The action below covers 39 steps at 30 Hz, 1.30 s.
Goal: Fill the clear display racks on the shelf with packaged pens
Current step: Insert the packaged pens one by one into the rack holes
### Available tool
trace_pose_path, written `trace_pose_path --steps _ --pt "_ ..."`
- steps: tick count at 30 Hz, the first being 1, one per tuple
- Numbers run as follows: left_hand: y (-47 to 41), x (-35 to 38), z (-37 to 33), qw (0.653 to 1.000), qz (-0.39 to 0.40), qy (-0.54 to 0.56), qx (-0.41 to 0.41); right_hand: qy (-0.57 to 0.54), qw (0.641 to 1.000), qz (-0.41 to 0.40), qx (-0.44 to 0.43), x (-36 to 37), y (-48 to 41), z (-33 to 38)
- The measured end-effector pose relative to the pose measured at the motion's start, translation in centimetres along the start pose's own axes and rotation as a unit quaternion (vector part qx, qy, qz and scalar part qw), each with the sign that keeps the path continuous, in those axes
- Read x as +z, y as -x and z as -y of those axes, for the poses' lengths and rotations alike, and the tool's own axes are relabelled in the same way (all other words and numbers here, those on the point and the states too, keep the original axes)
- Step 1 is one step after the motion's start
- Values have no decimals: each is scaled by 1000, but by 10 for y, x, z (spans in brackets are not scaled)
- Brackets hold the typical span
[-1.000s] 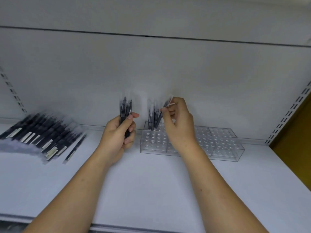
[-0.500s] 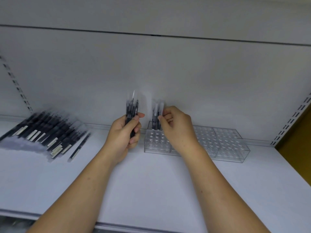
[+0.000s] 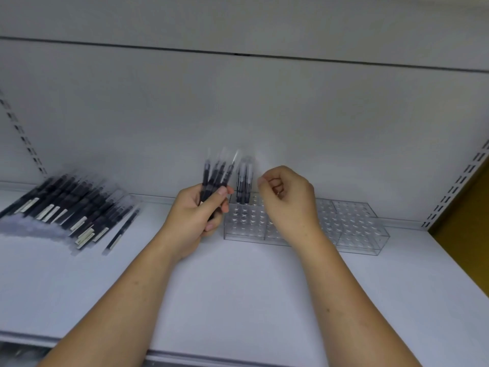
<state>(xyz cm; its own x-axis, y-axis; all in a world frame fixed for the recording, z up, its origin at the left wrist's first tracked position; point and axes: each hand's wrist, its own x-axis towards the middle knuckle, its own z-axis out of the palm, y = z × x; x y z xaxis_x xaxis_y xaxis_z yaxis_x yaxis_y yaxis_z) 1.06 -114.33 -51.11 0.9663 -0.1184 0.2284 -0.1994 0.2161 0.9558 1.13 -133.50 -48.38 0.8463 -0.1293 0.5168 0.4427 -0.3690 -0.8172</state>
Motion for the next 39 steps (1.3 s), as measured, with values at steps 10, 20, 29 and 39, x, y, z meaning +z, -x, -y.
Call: trace_pose_path --steps 10,20,29,39 --pt "5 8 -1 998 54 -15 16 -57 988 143 9 7 11 8" --pt "4 6 0 999 33 -12 -6 -180 982 -56 2 2 0 16" --pt "0 3 1 1000 7 -6 -10 -27 992 -115 -43 -4 -17 -5" --pt "0 2 0 999 15 44 -19 82 996 -7 -43 4 -23 -20"
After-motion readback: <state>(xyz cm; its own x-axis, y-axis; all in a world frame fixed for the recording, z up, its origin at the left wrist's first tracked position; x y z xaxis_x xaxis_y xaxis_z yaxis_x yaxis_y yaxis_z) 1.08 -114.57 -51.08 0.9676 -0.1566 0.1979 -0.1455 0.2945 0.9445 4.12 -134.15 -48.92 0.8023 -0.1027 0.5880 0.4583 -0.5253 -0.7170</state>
